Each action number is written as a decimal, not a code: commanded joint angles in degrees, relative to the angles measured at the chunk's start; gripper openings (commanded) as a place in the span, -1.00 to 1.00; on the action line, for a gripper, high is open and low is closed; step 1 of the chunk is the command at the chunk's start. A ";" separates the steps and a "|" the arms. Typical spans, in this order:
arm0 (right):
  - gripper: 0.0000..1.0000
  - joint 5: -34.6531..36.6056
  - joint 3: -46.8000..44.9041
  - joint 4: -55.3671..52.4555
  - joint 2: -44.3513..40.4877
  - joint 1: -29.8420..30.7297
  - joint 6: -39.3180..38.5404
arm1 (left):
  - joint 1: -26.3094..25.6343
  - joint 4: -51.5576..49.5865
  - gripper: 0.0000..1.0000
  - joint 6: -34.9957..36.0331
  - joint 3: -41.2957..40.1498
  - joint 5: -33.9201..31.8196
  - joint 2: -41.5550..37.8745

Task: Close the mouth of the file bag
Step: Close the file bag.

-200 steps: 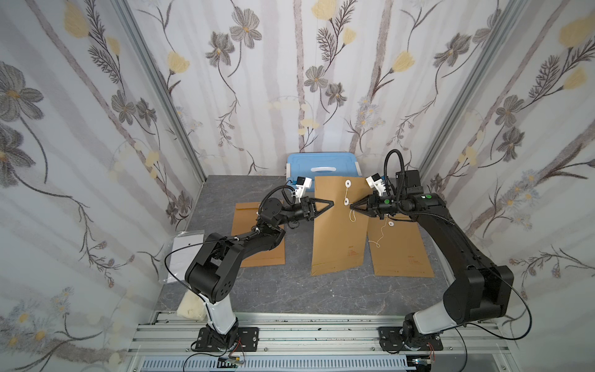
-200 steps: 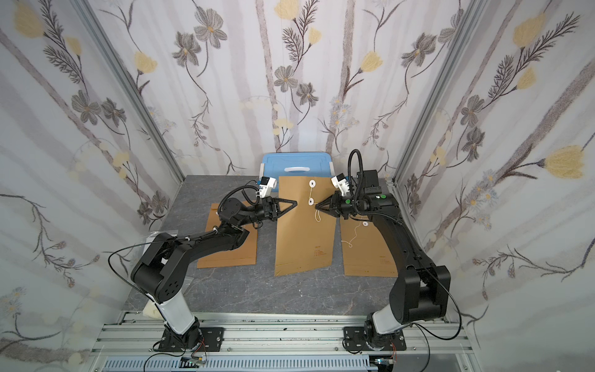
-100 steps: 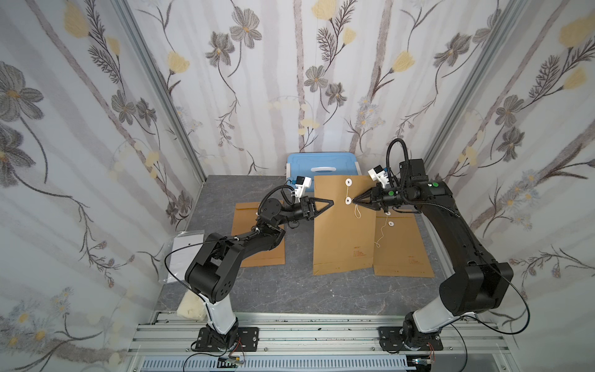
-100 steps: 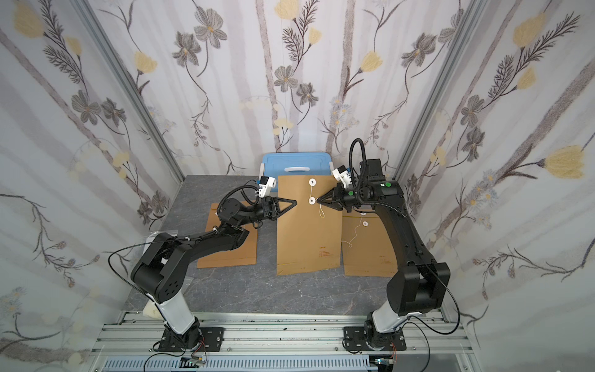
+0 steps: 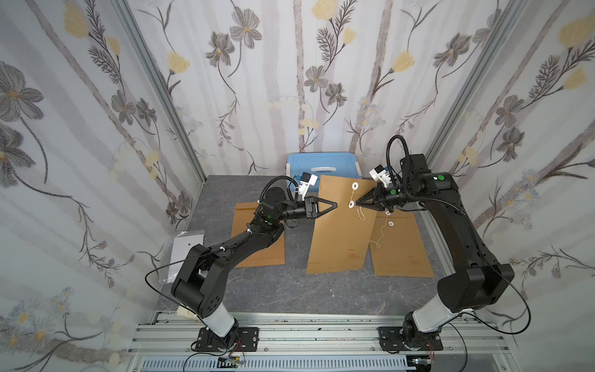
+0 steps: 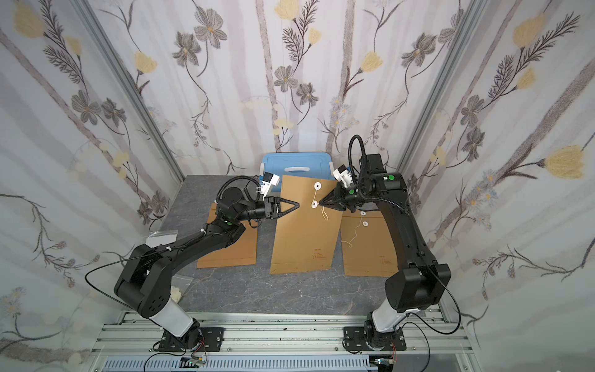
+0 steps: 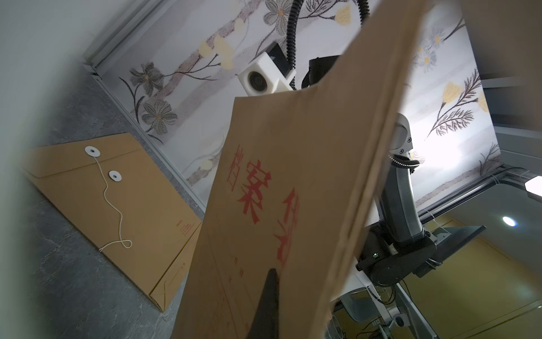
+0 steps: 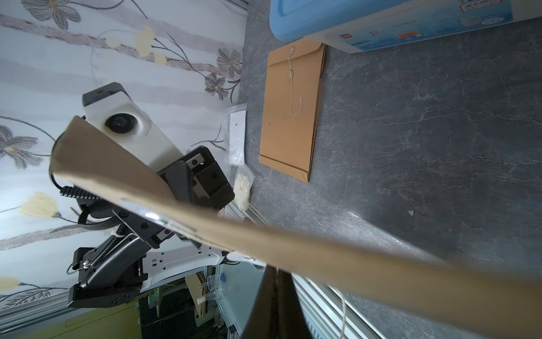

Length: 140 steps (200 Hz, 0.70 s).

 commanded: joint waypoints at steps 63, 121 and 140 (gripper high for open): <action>-1.00 -4.00 -1.27 5.50 -0.04 0.63 -1.41 | 0.10 -1.55 -1.00 2.17 -0.25 2.59 1.24; -0.89 -0.35 -5.48 9.37 -2.47 0.54 -0.96 | -0.02 7.31 -1.00 -3.73 -1.78 1.16 2.95; -0.87 0.42 -5.71 9.81 -2.84 0.54 -0.79 | -0.04 7.99 -1.00 -4.57 -1.23 1.43 3.60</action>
